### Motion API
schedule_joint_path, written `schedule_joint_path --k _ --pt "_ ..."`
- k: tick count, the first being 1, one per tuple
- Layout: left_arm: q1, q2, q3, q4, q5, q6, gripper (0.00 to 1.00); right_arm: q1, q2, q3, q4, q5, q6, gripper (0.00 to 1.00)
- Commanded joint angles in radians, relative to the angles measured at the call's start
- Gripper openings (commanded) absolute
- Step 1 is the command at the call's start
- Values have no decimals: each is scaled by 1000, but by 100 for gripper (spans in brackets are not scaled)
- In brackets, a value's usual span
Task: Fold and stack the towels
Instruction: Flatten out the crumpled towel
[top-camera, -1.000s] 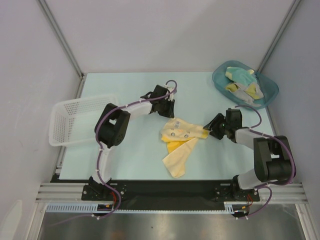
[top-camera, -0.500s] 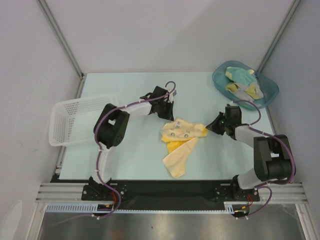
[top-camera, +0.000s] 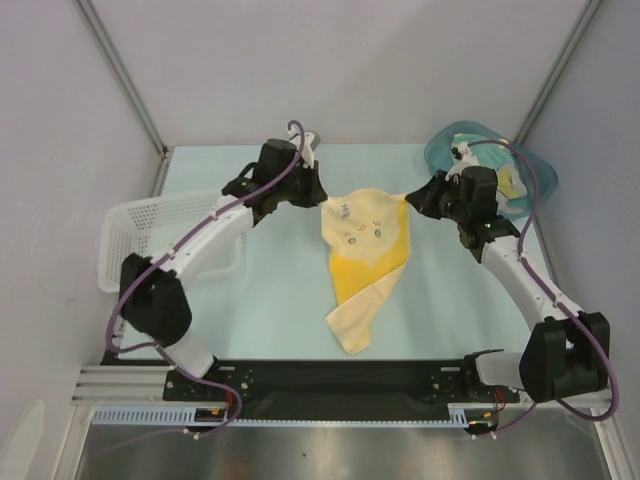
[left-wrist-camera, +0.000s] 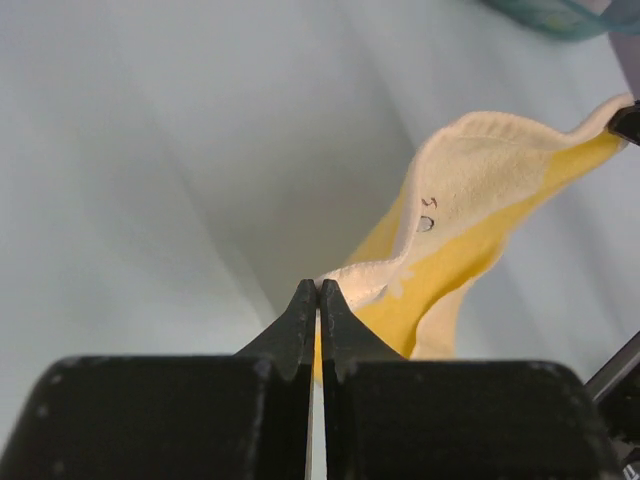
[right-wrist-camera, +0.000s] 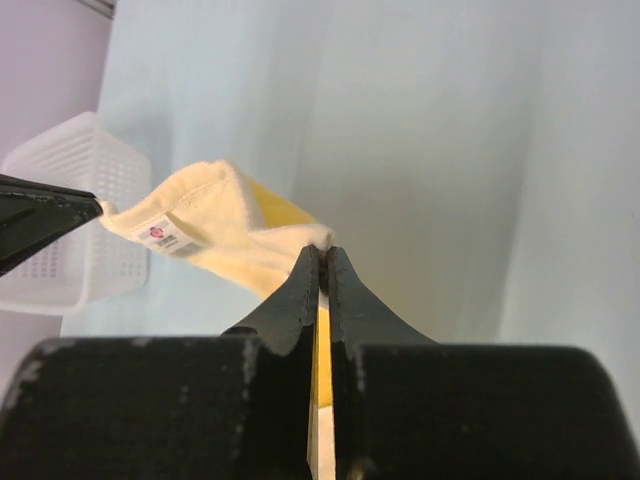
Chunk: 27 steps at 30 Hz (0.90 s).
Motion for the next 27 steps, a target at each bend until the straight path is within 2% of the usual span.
schedule_joint_path --k 1,5,8,11,13,20,27 --pt "1 -120 25 -50 -56 -8 0 39 -73 104 -32 -21 -81 0" --pt "1 -233 47 -95 -77 -3 0 58 -129 188 -58 -61 -118 0" --pt "0 -334 70 -110 -77 -6 0 81 -187 248 -75 -29 -153 0" --pt "-3 -431 97 -127 -19 -25 0 90 -254 307 -127 -44 -149 0" --pt "-16 -494 90 -122 30 -46 0 102 -337 288 -139 -99 -132 0" --pt "-57 -764 -59 -46 139 -166 0 188 -613 199 -153 -196 -75 0" --pt "-112 -870 -183 79 219 -282 0 190 -661 204 -92 -300 46 0"
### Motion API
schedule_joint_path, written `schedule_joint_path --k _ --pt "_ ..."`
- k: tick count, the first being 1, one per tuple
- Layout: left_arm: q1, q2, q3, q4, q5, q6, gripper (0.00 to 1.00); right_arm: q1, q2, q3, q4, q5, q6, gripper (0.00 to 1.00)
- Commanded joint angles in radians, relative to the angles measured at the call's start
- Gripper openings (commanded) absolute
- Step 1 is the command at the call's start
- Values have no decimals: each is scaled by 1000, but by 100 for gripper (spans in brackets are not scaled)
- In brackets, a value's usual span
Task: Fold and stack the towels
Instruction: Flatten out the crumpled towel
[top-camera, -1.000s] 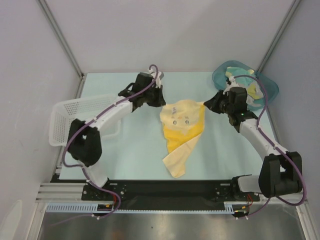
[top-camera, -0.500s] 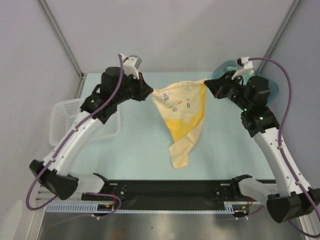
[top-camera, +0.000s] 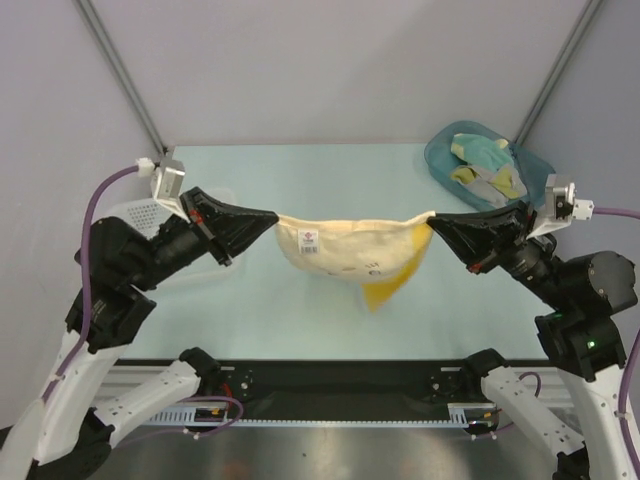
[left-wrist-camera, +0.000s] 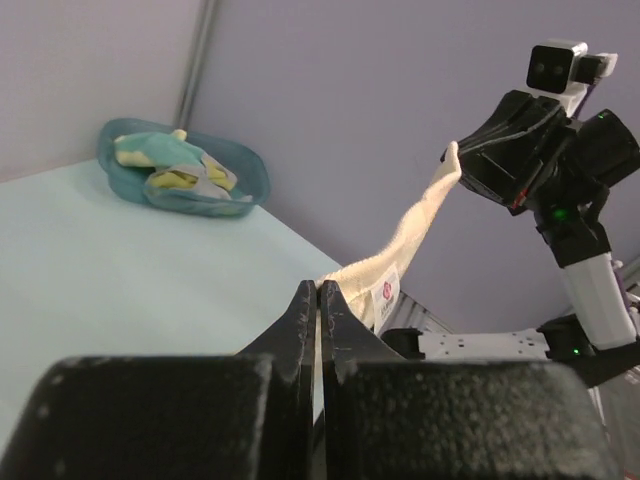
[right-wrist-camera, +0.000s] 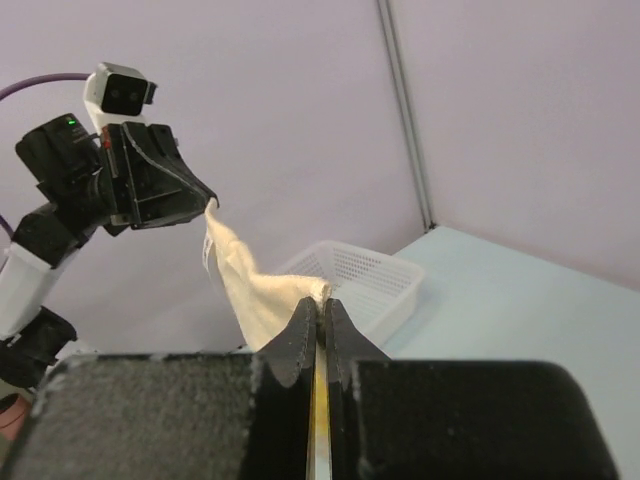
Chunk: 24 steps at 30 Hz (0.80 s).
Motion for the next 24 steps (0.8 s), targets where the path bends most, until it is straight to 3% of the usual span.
schedule_joint_path --k 1,5,8,10,12,14,18,24 --pt "-27 27 -43 56 43 -79 0 1 23 4 27 -41 70 0" --pt "-33 84 9 18 -3 -50 0 1 44 42 -13 53 33 0" --pt "-33 151 83 -58 -133 25 0 1 88 53 -36 191 -28 0" --pt "-25 240 146 -116 -236 75 0 1 163 47 -27 281 -84 0" --pt "33 350 180 -131 -240 83 0 -7 238 41 10 304 -120 0" --pt "74 421 193 -98 -207 80 0 -46 365 29 54 288 -145 0" --pt "183 620 224 14 -178 82 0 -160 599 12 325 138 -93 0" --pt "265 992 442 122 -92 154 0 -206 1008 143 573 -27 -113 0"
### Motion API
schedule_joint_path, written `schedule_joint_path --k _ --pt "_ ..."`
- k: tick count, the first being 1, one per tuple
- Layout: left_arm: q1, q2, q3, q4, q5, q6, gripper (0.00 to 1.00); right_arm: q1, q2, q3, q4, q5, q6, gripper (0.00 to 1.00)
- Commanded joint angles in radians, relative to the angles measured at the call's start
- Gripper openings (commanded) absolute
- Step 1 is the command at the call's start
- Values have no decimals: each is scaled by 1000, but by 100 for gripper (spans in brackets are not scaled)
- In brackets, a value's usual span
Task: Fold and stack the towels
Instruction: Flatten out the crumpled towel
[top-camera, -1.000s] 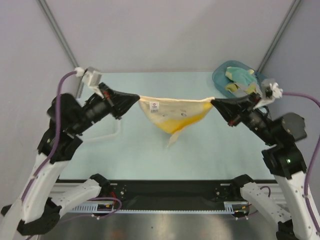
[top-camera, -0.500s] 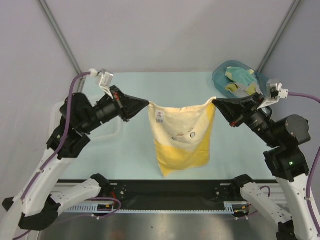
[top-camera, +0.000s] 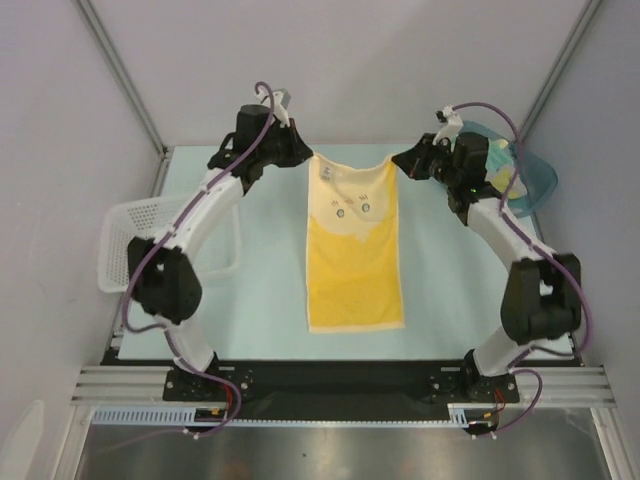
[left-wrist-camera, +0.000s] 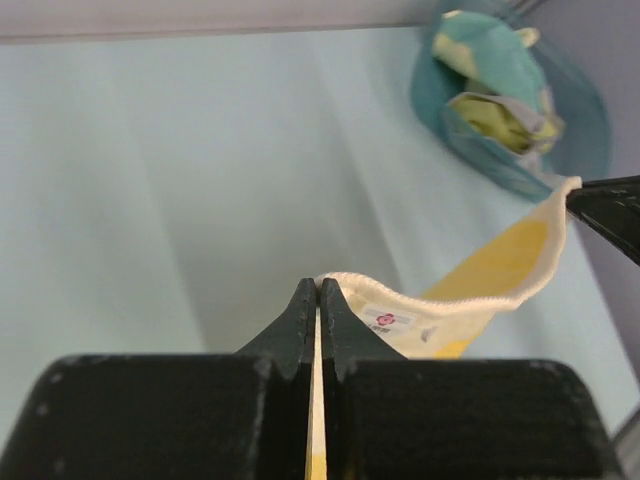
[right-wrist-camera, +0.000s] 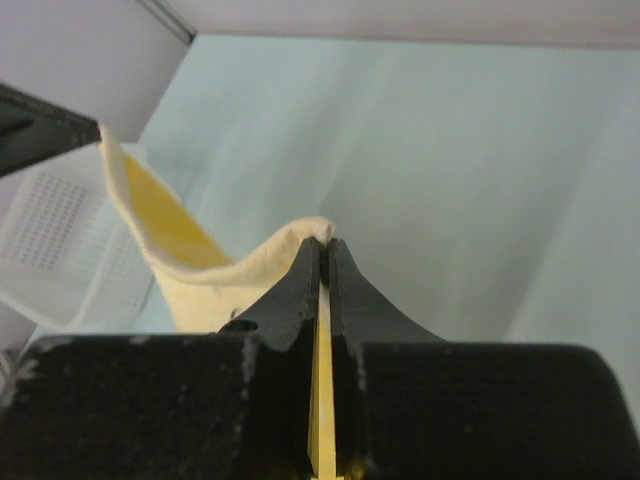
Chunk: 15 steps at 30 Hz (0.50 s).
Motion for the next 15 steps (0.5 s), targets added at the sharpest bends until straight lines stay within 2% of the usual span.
schedule_joint_path --k 1,2,4,6,10,15 --pt "36 129 155 60 32 99 0 -13 160 118 241 -138 -23 0" --pt "48 204 234 44 22 113 0 -13 200 132 259 -144 -27 0" --pt "65 266 299 27 21 126 0 -22 285 163 304 -161 -35 0" --pt "88 314 301 42 53 124 0 -31 326 181 320 -181 -41 0" --pt "99 302 180 127 92 136 0 -42 386 169 345 -236 -38 0" --pt "97 224 -10 200 135 109 0 -40 354 77 315 -256 -46 0"
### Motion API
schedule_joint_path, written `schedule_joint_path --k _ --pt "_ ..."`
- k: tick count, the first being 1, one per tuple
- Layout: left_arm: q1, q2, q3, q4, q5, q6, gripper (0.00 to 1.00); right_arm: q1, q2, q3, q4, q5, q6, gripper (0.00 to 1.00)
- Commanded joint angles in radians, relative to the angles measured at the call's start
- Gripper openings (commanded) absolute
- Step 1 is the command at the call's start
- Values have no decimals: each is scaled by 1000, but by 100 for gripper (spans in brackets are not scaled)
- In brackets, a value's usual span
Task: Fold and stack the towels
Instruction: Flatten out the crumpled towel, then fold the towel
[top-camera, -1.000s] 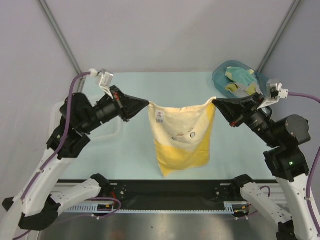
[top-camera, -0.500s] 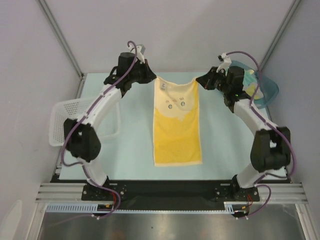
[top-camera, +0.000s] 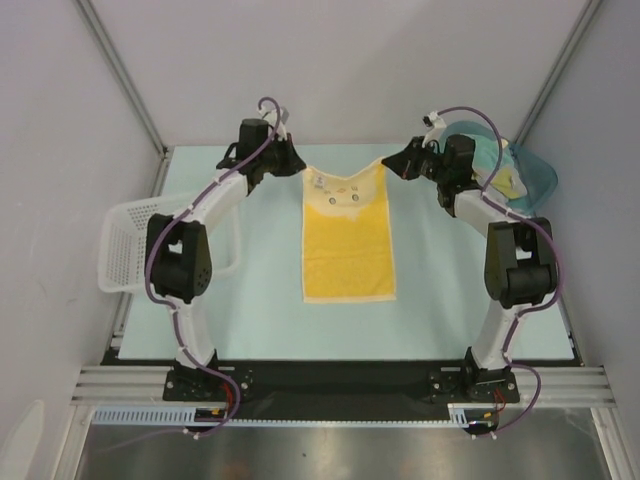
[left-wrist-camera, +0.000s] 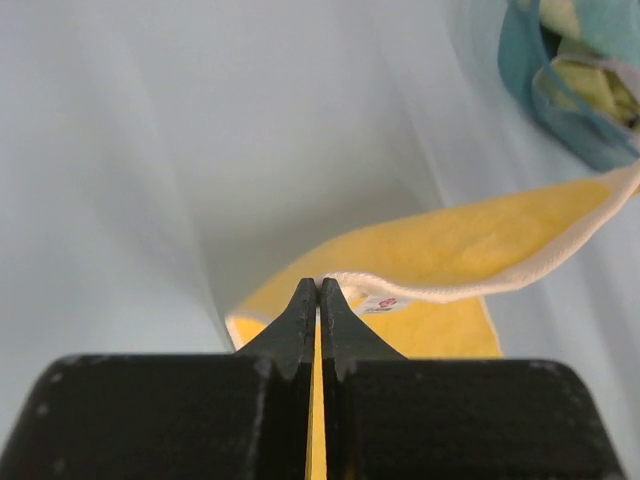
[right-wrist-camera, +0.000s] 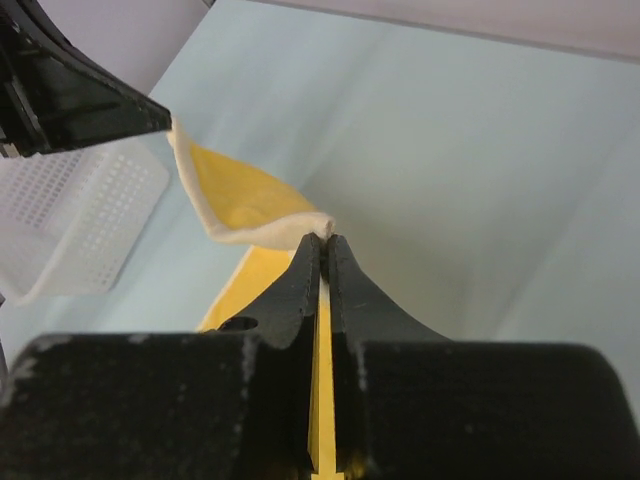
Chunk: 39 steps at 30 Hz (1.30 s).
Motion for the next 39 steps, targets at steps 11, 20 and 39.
schedule_joint_path --k 11,20,39 --pt "-80 -356 -529 132 43 -19 0 15 -313 -388 -107 42 -39 0" --pt "-166 -499 -743 106 -36 -49 0 42 -529 -646 -190 141 5 0" --pt "-309 -665 -980 101 -237 -105 0 114 -689 -876 -216 174 65 3"
